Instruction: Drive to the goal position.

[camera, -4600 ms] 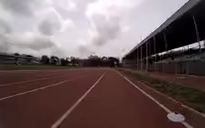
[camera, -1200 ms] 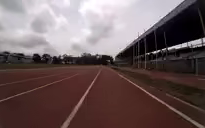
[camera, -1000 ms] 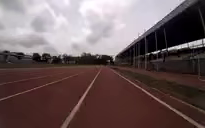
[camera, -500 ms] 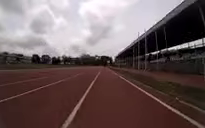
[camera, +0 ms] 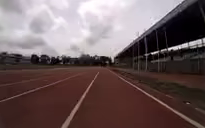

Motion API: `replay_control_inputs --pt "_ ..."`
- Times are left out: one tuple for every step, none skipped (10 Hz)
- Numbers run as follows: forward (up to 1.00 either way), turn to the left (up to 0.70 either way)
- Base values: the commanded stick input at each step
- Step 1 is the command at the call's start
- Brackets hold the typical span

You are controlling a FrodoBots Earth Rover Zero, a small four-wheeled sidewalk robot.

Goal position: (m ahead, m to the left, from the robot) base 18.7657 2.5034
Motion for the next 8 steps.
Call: replay_control_inputs --pt "0.70 -0.13" --pt "0.70 -0.04" --pt "0.70 -0.05" --pt "0.70 -0.11" --pt "0.70 -0.04" --pt "0.70 0.00" --pt "0.70 0.00" --pt "0.70 -0.09"
